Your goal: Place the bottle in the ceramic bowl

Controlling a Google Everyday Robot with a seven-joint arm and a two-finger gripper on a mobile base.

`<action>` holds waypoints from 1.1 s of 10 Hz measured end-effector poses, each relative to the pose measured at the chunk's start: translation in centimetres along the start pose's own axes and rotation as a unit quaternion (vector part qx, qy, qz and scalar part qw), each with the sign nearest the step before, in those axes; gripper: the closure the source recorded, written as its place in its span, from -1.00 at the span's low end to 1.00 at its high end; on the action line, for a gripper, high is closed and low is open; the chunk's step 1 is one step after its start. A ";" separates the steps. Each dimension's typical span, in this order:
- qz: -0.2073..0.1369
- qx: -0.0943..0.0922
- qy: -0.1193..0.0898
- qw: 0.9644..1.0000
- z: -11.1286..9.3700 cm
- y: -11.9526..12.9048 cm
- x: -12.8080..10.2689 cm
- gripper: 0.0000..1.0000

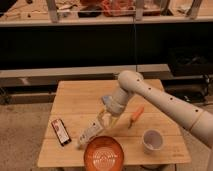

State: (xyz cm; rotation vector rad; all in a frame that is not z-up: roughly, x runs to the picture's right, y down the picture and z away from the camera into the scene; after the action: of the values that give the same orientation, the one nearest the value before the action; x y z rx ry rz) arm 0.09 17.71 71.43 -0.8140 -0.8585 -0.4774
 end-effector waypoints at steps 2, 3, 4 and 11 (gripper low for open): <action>-0.019 0.002 -0.008 1.000 -0.1 0.2 -0.8 1.00; -0.025 0.002 -0.012 1.000 -0.1 0.3 -1.0 1.00; -0.031 0.002 -0.016 0.999 -0.3 0.5 -1.2 1.00; -0.043 0.027 -0.029 0.998 -3.0 6.6 -1.3 1.00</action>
State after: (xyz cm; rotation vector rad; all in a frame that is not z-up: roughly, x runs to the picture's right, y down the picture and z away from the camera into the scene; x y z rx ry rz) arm 5.10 19.46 66.36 -0.7469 -0.9593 -0.5073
